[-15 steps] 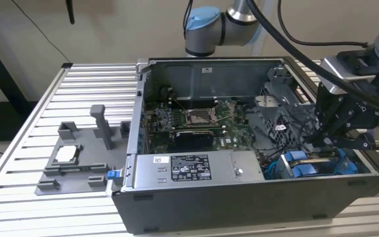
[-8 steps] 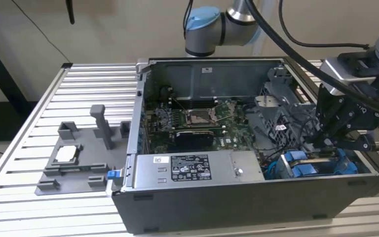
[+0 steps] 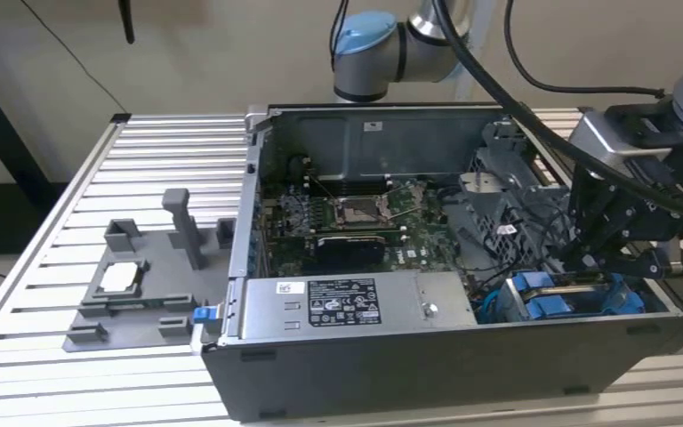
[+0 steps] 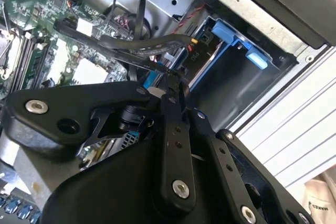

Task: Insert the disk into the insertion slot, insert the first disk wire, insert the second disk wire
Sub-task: 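Insert the second disk wire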

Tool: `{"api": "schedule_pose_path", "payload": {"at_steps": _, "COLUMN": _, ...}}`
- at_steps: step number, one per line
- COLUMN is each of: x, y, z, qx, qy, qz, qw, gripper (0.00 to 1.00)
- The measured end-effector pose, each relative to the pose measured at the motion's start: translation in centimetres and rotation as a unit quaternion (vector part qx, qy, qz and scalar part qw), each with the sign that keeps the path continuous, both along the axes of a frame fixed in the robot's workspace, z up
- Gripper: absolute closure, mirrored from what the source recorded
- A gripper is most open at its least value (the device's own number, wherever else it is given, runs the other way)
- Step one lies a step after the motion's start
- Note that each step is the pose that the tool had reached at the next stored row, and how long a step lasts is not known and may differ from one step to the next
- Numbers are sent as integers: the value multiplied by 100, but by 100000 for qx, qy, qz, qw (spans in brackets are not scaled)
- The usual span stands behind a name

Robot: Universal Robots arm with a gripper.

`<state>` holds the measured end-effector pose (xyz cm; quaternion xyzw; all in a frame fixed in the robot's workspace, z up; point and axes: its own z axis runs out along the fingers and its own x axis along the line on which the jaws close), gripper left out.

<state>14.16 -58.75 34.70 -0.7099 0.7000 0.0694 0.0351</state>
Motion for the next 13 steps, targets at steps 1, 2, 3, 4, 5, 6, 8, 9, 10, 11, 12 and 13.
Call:
{"api": "schedule_pose_path", "payload": {"at_steps": 1, "x": 2, "y": 0, "z": -5, "qx": 3, "qy": 8, "qz": -190, "qw": 100000, "gripper": 84}}
{"api": "schedule_pose_path", "payload": {"at_steps": 2, "x": 4, "y": -1, "z": -12, "qx": 12, "qy": 16, "qz": -390, "qw": 99999, "gripper": 84}}
{"api": "schedule_pose_path", "payload": {"at_steps": 3, "x": 7, "y": -1, "z": -17, "qx": 8, "qy": 24, "qz": -570, "qw": 99998, "gripper": 84}}
{"api": "schedule_pose_path", "payload": {"at_steps": 4, "x": 9, "y": -1, "z": -22, "qx": 7, "qy": 38, "qz": -763, "qw": 99997, "gripper": 84}}
{"api": "schedule_pose_path", "payload": {"at_steps": 5, "x": 10, "y": -1, "z": -27, "qx": 5, "qy": 52, "qz": -942, "qw": 99996, "gripper": 84}}
{"api": "schedule_pose_path", "payload": {"at_steps": 6, "x": 13, "y": -1, "z": -32, "qx": 8, "qy": 69, "qz": -1137, "qw": 99994, "gripper": 84}}
{"api": "schedule_pose_path", "payload": {"at_steps": 8, "x": 18, "y": -1, "z": -41, "qx": 0, "qy": 105, "qz": -1468, "qw": 99989, "gripper": 84}}
{"api": "schedule_pose_path", "payload": {"at_steps": 9, "x": 20, "y": -2, "z": -48, "qx": 9, "qy": 125, "qz": -1624, "qw": 99987, "gripper": 84}}
{"api": "schedule_pose_path", "payload": {"at_steps": 10, "x": 22, "y": -2, "z": -54, "qx": 13, "qy": 145, "qz": -1778, "qw": 99984, "gripper": 84}}
{"api": "schedule_pose_path", "payload": {"at_steps": 11, "x": 24, "y": -1, "z": -60, "qx": 10, "qy": 173, "qz": -1915, "qw": 99982, "gripper": 84}}
{"api": "schedule_pose_path", "payload": {"at_steps": 12, "x": 26, "y": -2, "z": -65, "qx": -1, "qy": 215, "qz": -2063, "qw": 99978, "gripper": 84}}
{"api": "schedule_pose_path", "payload": {"at_steps": 13, "x": 28, "y": -1, "z": -71, "qx": -7, "qy": 255, "qz": -2208, "qw": 99975, "gripper": 84}}
